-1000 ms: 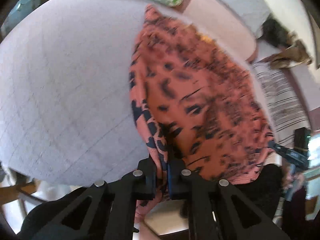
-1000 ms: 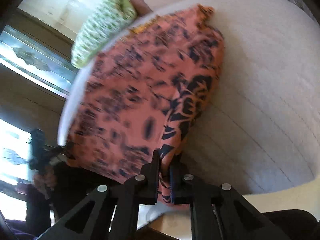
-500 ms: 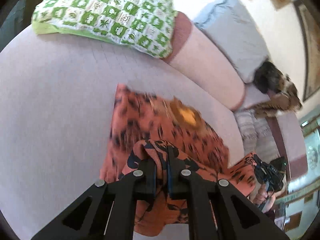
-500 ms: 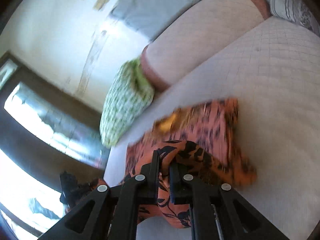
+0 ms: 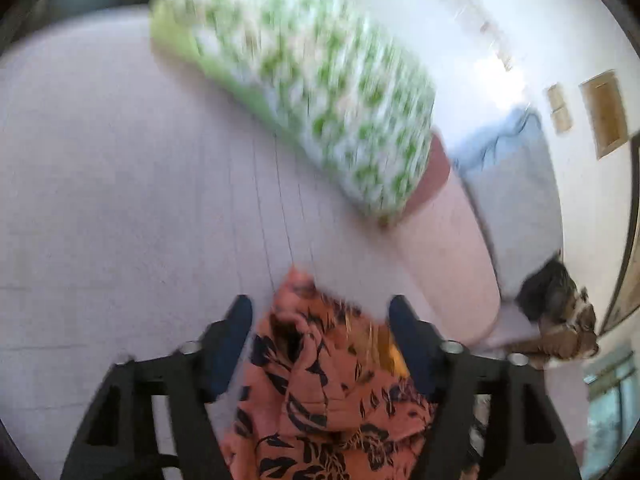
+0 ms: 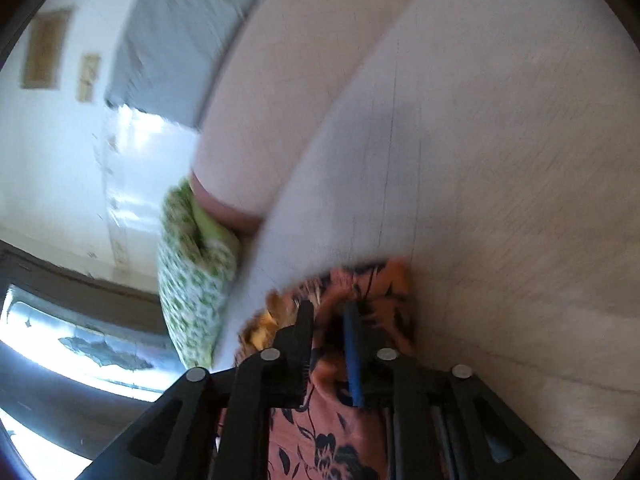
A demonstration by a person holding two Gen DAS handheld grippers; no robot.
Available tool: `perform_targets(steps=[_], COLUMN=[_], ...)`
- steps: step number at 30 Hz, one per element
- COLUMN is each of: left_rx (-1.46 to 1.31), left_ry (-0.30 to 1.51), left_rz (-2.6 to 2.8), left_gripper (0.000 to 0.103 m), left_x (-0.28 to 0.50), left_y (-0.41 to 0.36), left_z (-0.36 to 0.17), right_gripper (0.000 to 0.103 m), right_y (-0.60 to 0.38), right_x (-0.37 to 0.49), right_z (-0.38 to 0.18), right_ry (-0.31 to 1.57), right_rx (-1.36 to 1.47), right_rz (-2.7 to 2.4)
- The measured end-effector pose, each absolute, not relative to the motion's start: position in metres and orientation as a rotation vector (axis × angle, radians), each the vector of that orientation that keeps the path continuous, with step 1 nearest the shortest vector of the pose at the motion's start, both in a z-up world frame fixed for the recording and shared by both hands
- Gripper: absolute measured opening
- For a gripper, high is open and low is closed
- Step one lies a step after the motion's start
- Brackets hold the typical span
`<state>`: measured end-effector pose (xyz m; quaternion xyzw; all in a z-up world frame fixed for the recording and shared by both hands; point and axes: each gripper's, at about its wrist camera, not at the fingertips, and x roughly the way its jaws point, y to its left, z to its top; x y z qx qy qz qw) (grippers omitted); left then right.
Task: Fold small clothes
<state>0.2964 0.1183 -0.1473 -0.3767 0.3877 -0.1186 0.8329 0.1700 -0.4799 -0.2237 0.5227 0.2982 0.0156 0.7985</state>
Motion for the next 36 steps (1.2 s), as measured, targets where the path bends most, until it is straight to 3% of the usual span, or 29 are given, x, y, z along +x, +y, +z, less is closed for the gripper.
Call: perform_targets(steps=[1,2,6,8,9,17,23,36], left_rx=[-0.764,-0.74,-0.521,-0.411,-0.371,-0.263,-0.257,-0.22], left_ry=[0.807,0.806,0.909,0.953,0.978,1.15,1.184,1.017], left_rz=[-0.243,-0.252,-0.336,-0.417,-0.455,-0.62,-0.571,-0.456], left_gripper=[0.073,0.073,0.073,0.073,0.073,0.073,0.072,0.072], left_x=[0.285,0.278,0.25,0.237,0.232,0.24,0.277,0.376], left_y=[0.116,0.111,0.059,0.022,0.008,-0.081,-0.086,-0.087], left_z=[-0.139,-0.135,-0.13,-0.134,-0.137,-0.171,-0.184,-0.132], right_gripper=[0.058,0.067,0.061,0.04,0.036,0.035,0.033,0.037], right_y=[-0.482,-0.478,-0.434,-0.394,-0.372,-0.251,-0.249,-0.372], right_x=[0.159,0.15,0.143,0.145,0.148,0.18,0.214,0.252], right_z=[-0.214,-0.204,-0.181,-0.177,-0.176,-0.195,-0.225,-0.185], right_ry=[0.603,0.59,0.694,0.756,0.793,0.955,1.036,0.71], right_rx=[1.107,1.058,0.862,0.735,0.663,0.492,0.492,0.518], right_rz=[-0.002,-0.042,0.061,0.117,0.148,0.338,0.314,-0.081])
